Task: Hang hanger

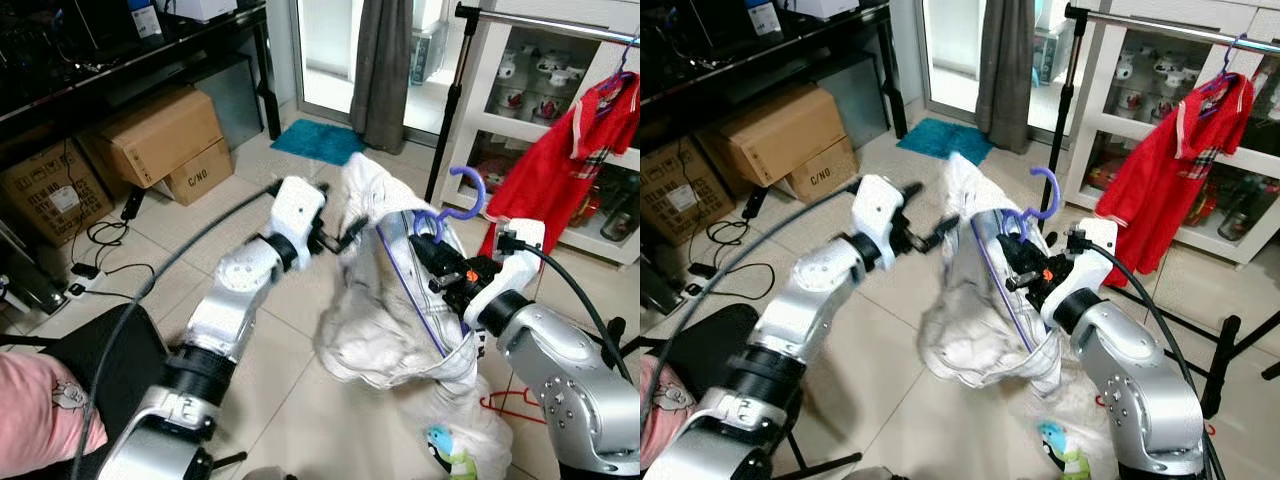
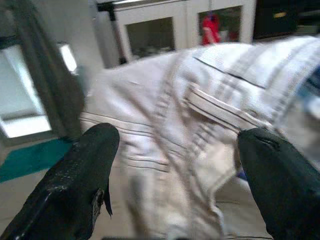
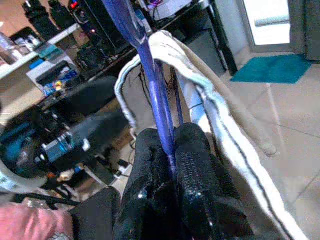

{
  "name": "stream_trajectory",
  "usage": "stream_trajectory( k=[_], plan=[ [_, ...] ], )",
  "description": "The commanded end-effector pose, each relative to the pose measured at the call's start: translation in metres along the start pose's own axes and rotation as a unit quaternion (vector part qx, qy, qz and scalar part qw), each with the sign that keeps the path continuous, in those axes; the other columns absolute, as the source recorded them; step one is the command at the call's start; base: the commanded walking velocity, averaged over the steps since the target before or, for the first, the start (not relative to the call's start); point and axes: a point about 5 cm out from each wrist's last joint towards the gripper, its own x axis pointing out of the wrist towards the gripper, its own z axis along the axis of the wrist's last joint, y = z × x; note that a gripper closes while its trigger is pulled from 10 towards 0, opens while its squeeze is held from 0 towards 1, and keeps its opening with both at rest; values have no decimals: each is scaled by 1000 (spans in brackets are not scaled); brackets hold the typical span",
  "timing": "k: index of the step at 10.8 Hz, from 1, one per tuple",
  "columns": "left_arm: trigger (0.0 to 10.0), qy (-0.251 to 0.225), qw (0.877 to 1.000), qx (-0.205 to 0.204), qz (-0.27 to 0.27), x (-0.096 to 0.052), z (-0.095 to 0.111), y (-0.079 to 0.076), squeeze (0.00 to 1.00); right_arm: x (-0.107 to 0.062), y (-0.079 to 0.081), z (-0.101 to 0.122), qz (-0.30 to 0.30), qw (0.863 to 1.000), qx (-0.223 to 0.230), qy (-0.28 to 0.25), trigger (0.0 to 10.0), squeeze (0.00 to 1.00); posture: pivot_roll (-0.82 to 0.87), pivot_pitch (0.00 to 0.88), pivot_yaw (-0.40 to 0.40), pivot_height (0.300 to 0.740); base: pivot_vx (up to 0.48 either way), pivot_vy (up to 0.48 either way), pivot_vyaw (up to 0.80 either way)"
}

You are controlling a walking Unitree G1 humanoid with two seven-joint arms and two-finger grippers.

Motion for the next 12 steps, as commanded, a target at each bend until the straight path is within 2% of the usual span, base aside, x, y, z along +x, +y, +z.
stream_trajectory(
  k=[1,2,4,5,9,12],
  plan=[
    [10000,-1,1000,5,-27,4,2,-4,0,-2,9,19,28,998,-18,-51,0,0,-46,0,85,740,0,0,0],
    [0,3,999,12,-39,10,0,-5,0,-1,12,20,39,998,-18,-54,0,0,-47,0,82,740,0,0,0],
    [0,10,999,36,-26,15,1,1,0,0,15,20,49,997,-18,-56,0,0,-46,0,83,740,0,0,0],
    [0,-1,999,49,-16,14,2,4,0,-1,15,19,48,997,-17,-56,0,0,-46,0,84,740,0,0,0],
    [0,-8,999,43,-27,13,-2,2,0,0,14,17,46,997,-17,-55,0,0,-47,0,89,740,0,0,0],
    [0,-8,999,29,-17,11,-5,5,0,1,14,17,46,997,-17,-56,0,0,-44,0,89,740,0,0,0]
  ],
)
